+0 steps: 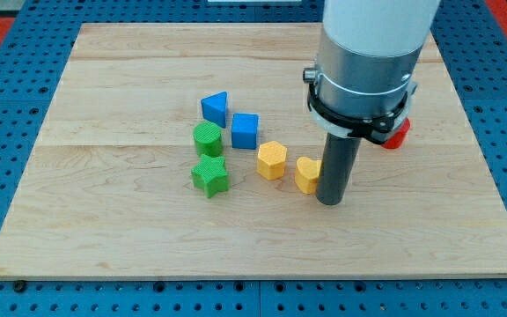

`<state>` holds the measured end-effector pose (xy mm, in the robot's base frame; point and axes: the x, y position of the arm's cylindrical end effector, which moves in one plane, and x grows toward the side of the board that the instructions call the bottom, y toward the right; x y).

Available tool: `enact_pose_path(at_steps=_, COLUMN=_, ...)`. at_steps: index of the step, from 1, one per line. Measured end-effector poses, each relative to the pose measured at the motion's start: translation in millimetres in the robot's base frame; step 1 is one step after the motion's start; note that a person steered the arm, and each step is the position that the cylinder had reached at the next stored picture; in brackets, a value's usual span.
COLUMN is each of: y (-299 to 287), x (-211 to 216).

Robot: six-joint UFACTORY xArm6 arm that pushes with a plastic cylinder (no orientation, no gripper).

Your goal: Push the red circle between the red star and yellow heart

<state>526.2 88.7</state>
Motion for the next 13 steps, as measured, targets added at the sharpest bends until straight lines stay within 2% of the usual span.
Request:
enact_pose_path(at_steps=10, y=61, x=-3)
enact_pose_path(at_steps=13, y=110, x=-6)
